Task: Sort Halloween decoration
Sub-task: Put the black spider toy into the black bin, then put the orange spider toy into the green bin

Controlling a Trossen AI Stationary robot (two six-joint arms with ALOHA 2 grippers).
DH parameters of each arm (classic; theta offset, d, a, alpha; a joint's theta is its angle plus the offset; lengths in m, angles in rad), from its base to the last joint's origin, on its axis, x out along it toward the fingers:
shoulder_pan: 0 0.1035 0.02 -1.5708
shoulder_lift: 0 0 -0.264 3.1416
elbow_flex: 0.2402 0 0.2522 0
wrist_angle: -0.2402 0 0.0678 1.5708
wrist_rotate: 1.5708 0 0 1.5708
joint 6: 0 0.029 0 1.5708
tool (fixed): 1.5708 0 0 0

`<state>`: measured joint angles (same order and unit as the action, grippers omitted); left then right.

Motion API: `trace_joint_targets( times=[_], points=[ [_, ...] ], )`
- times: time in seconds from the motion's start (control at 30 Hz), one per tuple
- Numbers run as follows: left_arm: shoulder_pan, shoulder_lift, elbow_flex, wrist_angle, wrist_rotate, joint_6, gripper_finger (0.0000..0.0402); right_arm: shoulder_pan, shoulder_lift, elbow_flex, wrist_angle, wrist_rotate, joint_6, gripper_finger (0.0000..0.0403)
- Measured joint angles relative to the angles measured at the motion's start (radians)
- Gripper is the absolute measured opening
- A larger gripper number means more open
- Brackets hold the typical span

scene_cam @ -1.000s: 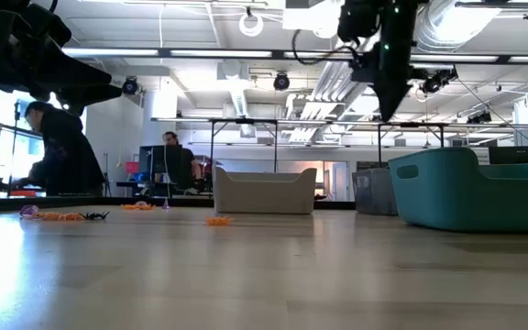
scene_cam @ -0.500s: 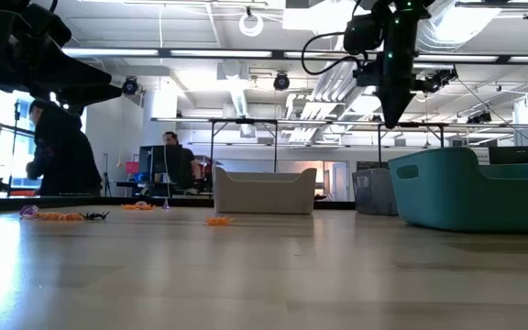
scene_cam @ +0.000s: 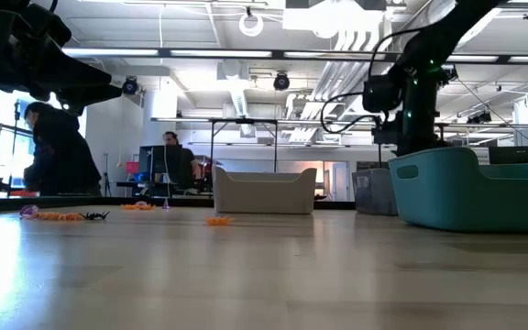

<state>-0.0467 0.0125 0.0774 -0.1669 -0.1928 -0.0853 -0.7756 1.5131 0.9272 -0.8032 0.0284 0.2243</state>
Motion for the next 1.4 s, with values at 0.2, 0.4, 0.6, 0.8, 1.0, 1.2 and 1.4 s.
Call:
trace_joint_targets(
  times=[0.2, 0.4, 0.6, 0.8, 1.0, 1.2, 1.4],
  points=[
    [0.000, 0.000, 0.000, 0.000, 0.000, 0.000, 0.0186, -0.017, 0.000, -0.063, 0.091, -0.003, -0.008, 0.0004],
    [0.000, 0.000, 0.000, 0.000, 0.000, 0.000, 0.0186, -0.017, 0.000, -0.089, 0.140, -0.003, -0.014, 0.0004],
    [0.000, 0.000, 0.000, 0.000, 0.000, 0.000, 0.0186, -0.017, 0.000, -0.092, 0.164, -0.003, -0.035, 0.0021],
    [0.000, 0.000, 0.000, 0.000, 0.000, 0.000, 0.0186, -0.017, -0.001, -0.092, 0.163, -0.003, -0.047, 0.0073],
    [0.000, 0.000, 0.000, 0.000, 0.000, 0.000, 0.0186, -0.016, -0.001, -0.092, 0.162, -0.003, -0.049, 0.0111],
    [0.000, 0.000, 0.000, 0.000, 0.000, 0.000, 0.0186, -0.016, -0.001, -0.091, 0.155, -0.003, -0.041, 0.0121],
    [0.000, 0.000, 0.000, 0.000, 0.000, 0.000, 0.0186, -0.005, -0.001, 0.018, -0.023, 0.014, -0.045, 0.0122]
  ],
)
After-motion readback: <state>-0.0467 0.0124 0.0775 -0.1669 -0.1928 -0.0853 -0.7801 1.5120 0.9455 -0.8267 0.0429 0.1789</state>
